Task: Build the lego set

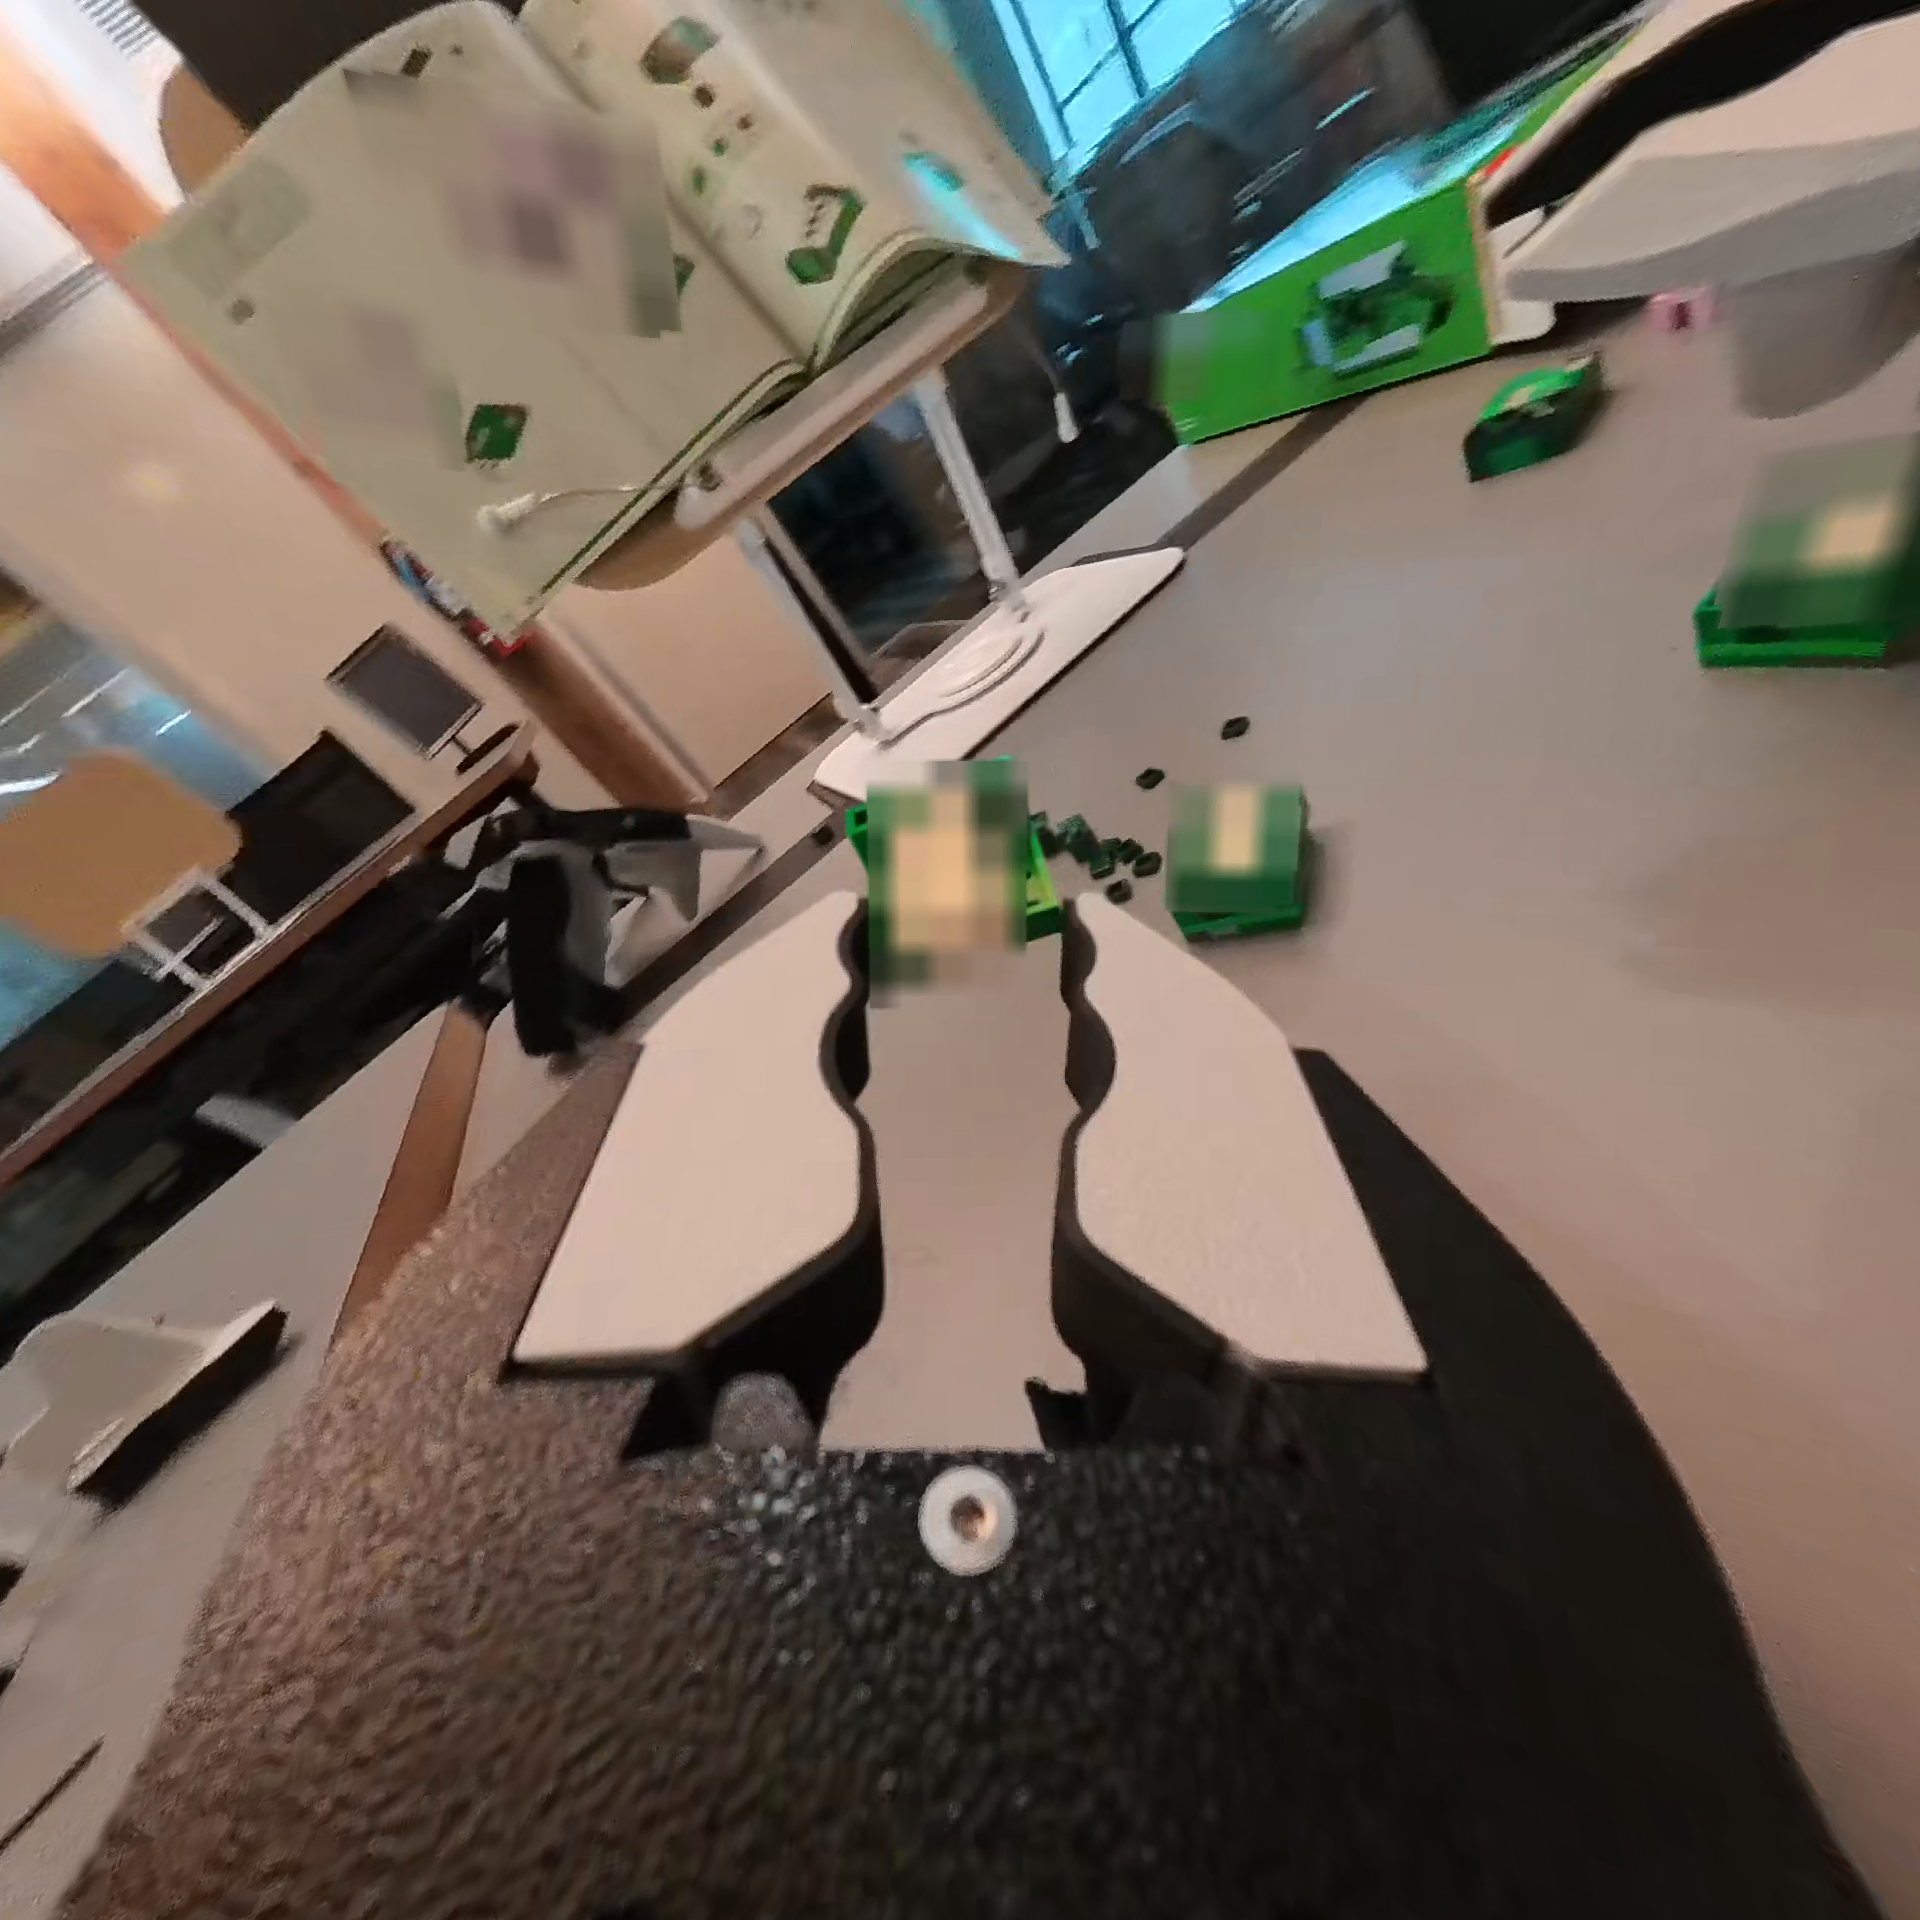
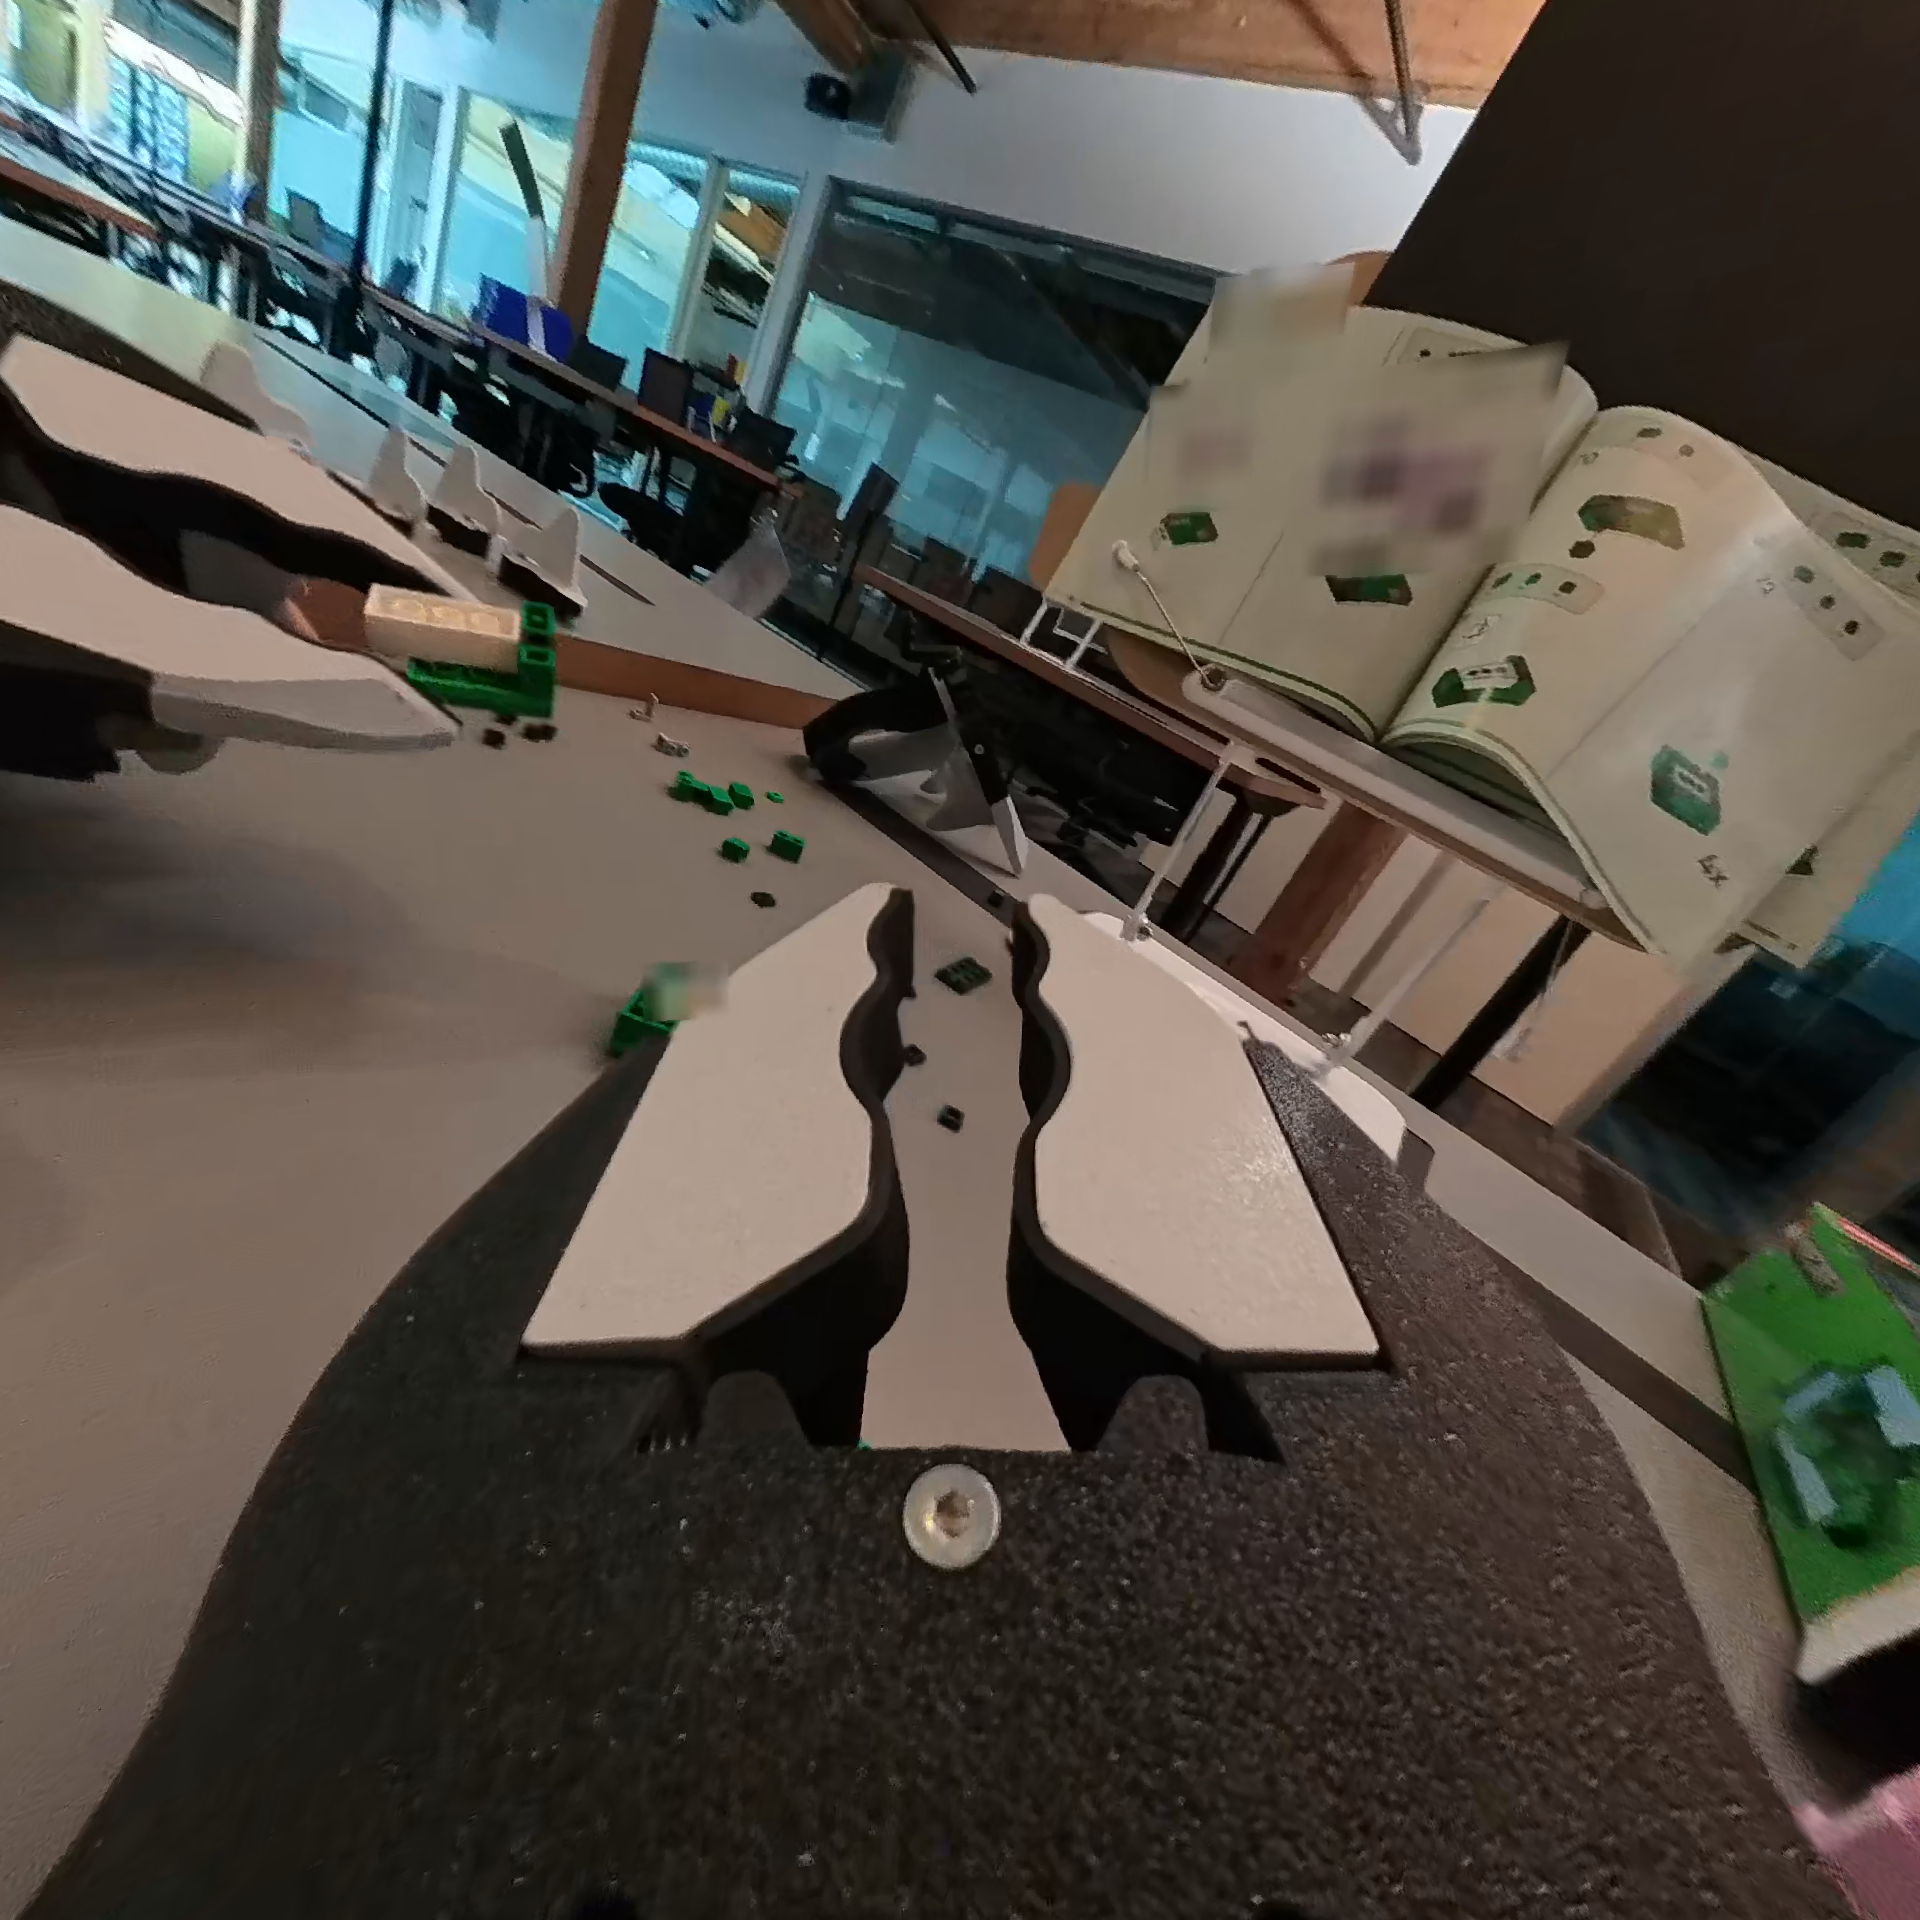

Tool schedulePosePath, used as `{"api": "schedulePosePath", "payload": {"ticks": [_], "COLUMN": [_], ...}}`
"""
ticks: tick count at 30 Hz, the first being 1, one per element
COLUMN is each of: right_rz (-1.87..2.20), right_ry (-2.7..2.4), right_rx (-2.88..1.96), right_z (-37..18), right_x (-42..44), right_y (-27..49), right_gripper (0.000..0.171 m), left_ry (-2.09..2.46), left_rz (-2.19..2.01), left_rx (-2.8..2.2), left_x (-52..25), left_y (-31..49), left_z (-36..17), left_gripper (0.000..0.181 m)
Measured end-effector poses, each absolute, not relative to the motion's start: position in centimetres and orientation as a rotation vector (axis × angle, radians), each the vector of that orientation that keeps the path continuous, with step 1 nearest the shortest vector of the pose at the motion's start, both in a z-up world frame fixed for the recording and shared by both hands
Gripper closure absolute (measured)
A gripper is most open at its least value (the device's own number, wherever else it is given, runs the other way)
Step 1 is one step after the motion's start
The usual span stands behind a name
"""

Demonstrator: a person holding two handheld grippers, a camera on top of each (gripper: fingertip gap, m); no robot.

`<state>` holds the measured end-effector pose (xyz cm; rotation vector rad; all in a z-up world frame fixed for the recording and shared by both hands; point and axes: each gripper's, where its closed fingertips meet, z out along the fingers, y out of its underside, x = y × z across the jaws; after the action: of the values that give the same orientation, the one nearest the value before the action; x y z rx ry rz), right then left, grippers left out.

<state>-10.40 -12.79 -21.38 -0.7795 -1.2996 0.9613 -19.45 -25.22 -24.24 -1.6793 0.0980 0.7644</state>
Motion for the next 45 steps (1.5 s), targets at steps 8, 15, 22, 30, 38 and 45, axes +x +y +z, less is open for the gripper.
{"api": "schedulePosePath", "payload": {"ticks": [8, 15, 22, 30, 38, 45], "right_rz": [1.18, 1.207, 1.228, 1.213, 1.207, 1.18], "right_ry": [-1.26, -1.252, -1.218, -1.216, -1.257, -1.286], "right_rx": [-0.811, -0.738, -0.788, -0.822, -0.747, -0.707], "right_z": [-20.6, -19.8, -19.7, -20.1, -20.0, -20.3], "right_x": [-10.4, -9.8, -10.1, -10.9, -10.3, -10.3], "right_y": [-12.8, -13.8, -13.1, -12.6, -13.8, -14.4], "right_gripper": [0.156, 0.157, 0.157, 0.16, 0.161, 0.162], "left_ry": [-0.101, -0.12, -0.19, -0.164, -0.164, -0.271], "left_rz": [0.897, 1.044, 1.063, 1.014, 0.98, 1.009], "left_rx": [-1.839, -1.8, -1.761, -1.745, -1.704, -1.643], "left_x": [-18.5, -18.1, -18.6, -18.2, -18.3, -23.6], "left_y": [-25.0, -25.5, -26.5, -26.2, -26.3, -27.4], "left_z": [-26.2, -25.4, -24.8, -24.7, -24.1, -23.2], "left_gripper": [0.147, 0.147, 0.147, 0.147, 0.147, 0.147]}}
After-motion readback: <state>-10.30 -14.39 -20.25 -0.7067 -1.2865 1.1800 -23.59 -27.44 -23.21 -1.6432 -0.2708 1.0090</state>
